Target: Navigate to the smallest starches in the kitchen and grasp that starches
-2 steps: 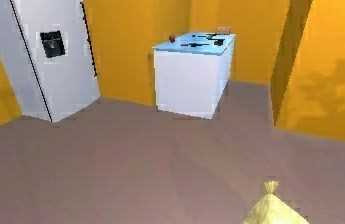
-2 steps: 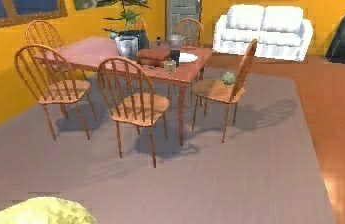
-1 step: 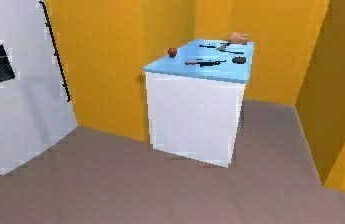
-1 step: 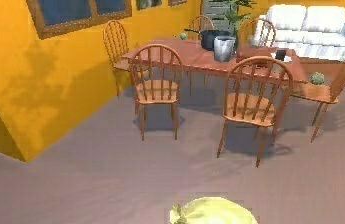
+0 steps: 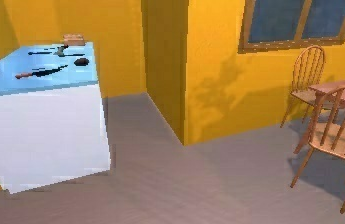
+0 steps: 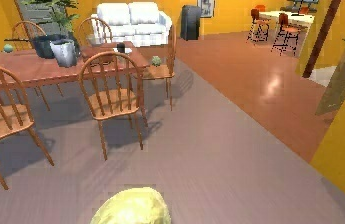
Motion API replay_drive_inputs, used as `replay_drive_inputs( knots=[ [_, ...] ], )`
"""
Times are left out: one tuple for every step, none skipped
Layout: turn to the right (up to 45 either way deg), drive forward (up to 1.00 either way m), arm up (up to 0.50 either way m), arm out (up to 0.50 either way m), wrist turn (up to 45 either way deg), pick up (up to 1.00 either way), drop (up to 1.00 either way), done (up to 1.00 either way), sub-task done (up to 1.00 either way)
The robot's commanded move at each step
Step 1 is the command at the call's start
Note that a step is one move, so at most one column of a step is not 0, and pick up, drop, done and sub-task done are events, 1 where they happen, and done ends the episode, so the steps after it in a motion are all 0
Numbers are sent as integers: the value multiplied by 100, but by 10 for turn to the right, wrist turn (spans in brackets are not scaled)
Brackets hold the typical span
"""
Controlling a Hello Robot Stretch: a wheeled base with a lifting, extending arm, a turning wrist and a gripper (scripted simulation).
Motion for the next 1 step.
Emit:
replay_drive_inputs(
  knots=[
    [0,5,0,0,0,0,0,0,0]
  ],
)
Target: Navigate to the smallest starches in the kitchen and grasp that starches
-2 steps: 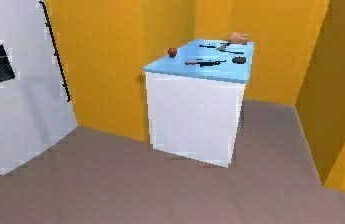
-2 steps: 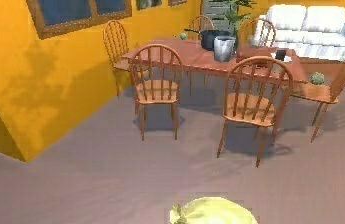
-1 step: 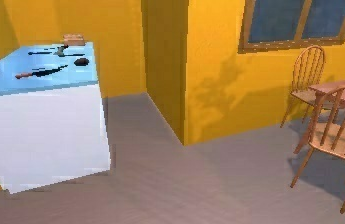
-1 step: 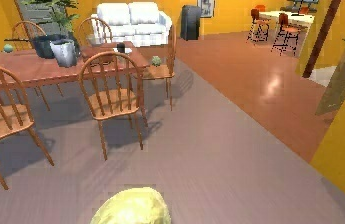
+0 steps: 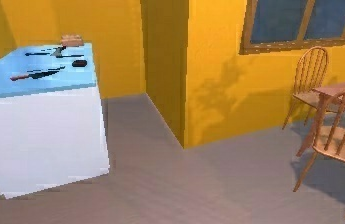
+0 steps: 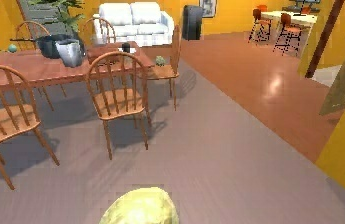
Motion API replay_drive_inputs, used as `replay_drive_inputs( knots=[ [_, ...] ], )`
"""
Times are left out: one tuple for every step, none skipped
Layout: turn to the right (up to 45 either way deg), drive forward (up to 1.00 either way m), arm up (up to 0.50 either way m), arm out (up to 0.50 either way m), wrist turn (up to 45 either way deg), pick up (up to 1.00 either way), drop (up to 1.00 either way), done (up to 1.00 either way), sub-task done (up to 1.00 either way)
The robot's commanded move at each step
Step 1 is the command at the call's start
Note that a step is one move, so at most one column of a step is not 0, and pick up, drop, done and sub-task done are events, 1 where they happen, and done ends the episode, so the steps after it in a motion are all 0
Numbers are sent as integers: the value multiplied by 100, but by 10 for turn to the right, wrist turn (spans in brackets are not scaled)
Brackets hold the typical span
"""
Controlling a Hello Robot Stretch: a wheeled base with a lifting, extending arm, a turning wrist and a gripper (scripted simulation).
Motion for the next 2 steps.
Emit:
replay_drive_inputs(
  knots=[
    [-60,0,0,0,0,0,0,0,0],
    [0,100,0,0,0,0,0,0,0]
  ],
)
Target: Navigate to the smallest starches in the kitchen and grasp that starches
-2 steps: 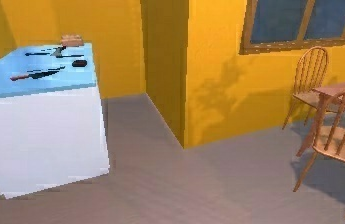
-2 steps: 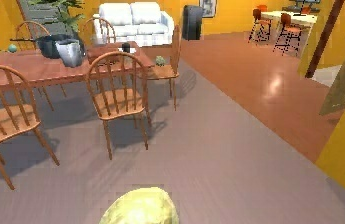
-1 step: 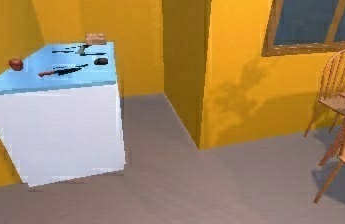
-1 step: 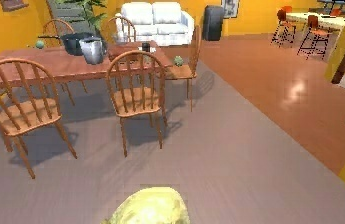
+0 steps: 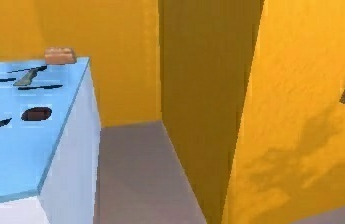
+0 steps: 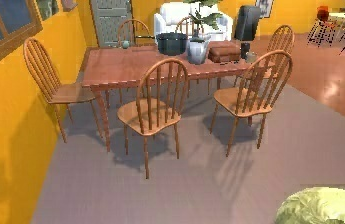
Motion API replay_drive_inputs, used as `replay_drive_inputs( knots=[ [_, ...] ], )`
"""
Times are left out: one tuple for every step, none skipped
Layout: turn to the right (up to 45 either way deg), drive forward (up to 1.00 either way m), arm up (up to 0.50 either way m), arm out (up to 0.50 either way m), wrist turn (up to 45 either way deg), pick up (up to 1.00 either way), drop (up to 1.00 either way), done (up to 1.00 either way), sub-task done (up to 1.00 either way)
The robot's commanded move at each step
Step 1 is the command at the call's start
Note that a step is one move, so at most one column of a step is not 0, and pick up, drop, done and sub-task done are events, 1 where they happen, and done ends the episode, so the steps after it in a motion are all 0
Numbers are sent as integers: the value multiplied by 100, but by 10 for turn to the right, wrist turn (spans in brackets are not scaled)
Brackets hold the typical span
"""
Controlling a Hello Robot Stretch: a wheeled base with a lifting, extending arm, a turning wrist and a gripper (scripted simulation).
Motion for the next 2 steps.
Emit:
replay_drive_inputs(
  knots=[
    [-90,0,0,0,0,0,0,0,0],
    [0,30,0,0,0,0,0,0,0]
  ],
)
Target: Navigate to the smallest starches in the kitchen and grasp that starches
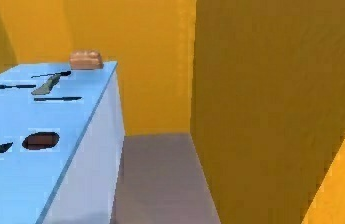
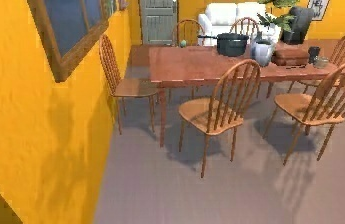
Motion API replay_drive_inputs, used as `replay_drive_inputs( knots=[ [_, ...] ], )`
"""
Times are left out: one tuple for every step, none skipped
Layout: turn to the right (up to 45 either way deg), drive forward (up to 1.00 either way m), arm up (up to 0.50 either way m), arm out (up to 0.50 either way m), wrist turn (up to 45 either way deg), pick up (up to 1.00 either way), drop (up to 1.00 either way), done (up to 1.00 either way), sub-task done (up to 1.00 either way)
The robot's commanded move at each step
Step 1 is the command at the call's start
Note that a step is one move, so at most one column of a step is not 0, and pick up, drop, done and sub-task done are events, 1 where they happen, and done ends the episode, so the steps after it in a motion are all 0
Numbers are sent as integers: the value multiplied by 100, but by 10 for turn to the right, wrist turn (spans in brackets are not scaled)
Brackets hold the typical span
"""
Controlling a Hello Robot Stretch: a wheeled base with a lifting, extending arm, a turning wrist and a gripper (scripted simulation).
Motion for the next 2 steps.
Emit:
replay_drive_inputs(
  knots=[
    [-30,0,0,0,0,0,0,0,0],
    [0,100,0,0,0,0,0,0,0]
  ],
)
